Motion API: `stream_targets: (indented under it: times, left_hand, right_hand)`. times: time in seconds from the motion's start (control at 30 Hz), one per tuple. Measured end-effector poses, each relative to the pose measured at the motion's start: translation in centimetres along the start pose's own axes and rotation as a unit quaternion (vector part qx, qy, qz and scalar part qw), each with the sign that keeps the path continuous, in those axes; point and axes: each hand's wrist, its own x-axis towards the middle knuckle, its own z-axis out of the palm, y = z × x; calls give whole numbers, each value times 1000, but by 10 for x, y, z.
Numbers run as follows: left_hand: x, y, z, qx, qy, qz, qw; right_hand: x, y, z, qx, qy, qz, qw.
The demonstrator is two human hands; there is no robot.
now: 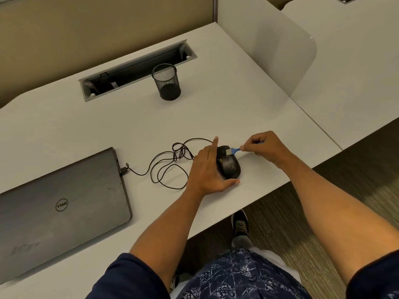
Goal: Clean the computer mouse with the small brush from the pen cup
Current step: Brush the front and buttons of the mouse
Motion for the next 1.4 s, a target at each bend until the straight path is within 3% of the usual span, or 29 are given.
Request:
stream_targets:
  times: [0.1, 0.23, 0.4, 0.57, 0.73, 0.93, 1.13, 1.2, 1.33, 1.4]
  left_hand:
    - [0, 1, -1, -1, 0, -2, 1000]
    - [-1, 1, -1, -8, 7, 7, 1000]
    - [0, 1, -1, 1, -2, 0, 1000]
    - [0, 0, -1, -4, -10, 2, 1000]
    - [-1, 1, -2, -8, -5, 4, 1000]
    - [-1, 1, -2, -3, -7, 5, 1000]
    - [-2, 2, -4, -4, -5, 15, 1000]
    - [-1, 3, -5, -4, -7, 14, 1000]
    - [-1, 3, -6, -2, -18, 5, 1000]
    - [-1, 3, -6, -4, -22, 5, 1000]
  right_hand:
    - [3, -2, -2, 29, 31, -4, 999]
    - [1, -8, -2, 11, -38, 3, 999]
    - [3, -11, -3, -8, 34, -1, 999]
    - [-4, -18, -4, 11, -35, -26, 999]
    - [-9, -18, 1, -23, -53, -23, 998]
    - [-8, -13, 6, -35, 93, -19, 995]
    - [-16, -10, 8, 11, -21, -12, 1000]
    - [-15, -8, 10, -7, -2, -11, 1000]
    - [-14, -3, 4, -14, 110, -6, 994]
    - [-16, -3, 2, 27, 87, -2, 996]
